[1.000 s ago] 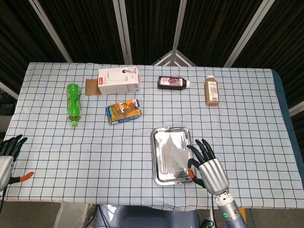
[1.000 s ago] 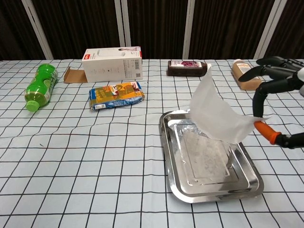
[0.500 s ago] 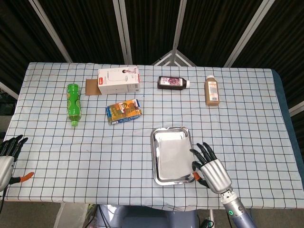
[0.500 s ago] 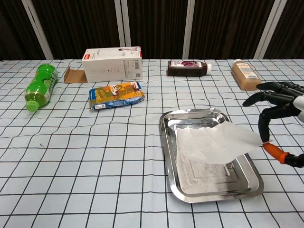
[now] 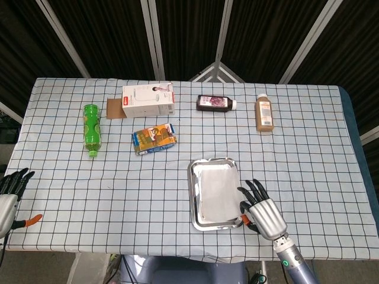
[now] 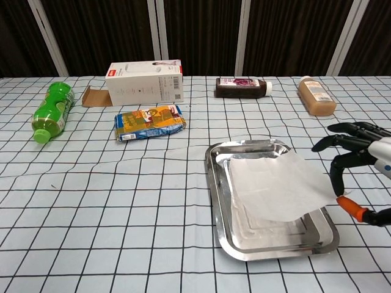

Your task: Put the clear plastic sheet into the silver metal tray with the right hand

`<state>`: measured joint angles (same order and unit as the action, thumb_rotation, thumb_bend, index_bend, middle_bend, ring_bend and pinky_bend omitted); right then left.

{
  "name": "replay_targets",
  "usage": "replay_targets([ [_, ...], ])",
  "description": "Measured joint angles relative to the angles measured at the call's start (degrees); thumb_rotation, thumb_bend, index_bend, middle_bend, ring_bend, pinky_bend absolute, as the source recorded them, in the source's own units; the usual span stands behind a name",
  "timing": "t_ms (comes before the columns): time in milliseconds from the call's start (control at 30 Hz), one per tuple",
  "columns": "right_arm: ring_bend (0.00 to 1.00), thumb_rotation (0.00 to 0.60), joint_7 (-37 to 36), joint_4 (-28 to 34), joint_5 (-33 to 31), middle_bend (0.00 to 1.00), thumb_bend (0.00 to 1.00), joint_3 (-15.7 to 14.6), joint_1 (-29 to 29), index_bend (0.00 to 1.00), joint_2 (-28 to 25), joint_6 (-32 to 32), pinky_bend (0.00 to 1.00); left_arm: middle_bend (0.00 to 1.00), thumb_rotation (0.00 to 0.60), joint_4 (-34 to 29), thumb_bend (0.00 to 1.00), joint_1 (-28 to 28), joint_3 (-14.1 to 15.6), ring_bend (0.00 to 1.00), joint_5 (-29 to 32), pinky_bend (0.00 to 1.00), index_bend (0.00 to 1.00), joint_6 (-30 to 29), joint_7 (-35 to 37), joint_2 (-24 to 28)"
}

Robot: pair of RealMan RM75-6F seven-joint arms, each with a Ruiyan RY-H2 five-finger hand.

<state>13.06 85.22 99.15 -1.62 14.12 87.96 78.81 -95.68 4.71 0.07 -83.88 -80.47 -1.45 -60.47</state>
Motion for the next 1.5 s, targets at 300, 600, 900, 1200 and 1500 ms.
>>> replay_targets([
  [300, 0.02, 0.6, -0.2, -1.6, -1.0, 0.22, 0.51, 0.3, 0.6, 0.63, 1.4, -0.8, 0.0, 0.0, 0.6, 0.1, 0.0, 0.1, 0.0, 0.0, 0.1, 0.0, 0.0, 0.1, 0.1, 0.0],
  [600, 0.02, 0.6, 0.7, -1.3, -1.7, 0.22, 0.51, 0.5, 0.8, 0.63, 2.2, -0.9, 0.0, 0.0, 0.6, 0.1, 0.0, 0.1, -0.1, 0.0, 0.2, 0.0, 0.0, 0.1, 0.0, 0.0],
  [900, 0.02, 0.6, 2.4, -0.8, -2.7, 0.22, 0.51, 0.6, 0.8, 0.63, 2.6, -1.3, 0.0, 0.0, 0.6, 0.1, 0.0, 0.1, -0.1, 0.0, 0.3, 0.0, 0.0, 0.2, 0.2, 0.1],
  [1200, 0.02, 0.6, 3.1, -0.4, -3.4, 0.22, 0.51, 0.5, 0.5, 0.53, 2.6, -1.3, 0.0, 0.0, 0.6, 0.1, 0.0, 0.1, -0.1, 0.0, 0.3, 0.0, 0.0, 0.2, 0.1, 0.1],
  [1500, 0.0, 0.6, 4.1, 1.1, -3.4, 0.17, 0.5, 0.0, 0.1, 0.22, 2.2, -0.9, 0.0, 0.0, 0.6, 0.0, 0.0, 0.0, 0.0, 0.0, 0.2, 0.0, 0.0, 0.1, 0.0, 0.1],
])
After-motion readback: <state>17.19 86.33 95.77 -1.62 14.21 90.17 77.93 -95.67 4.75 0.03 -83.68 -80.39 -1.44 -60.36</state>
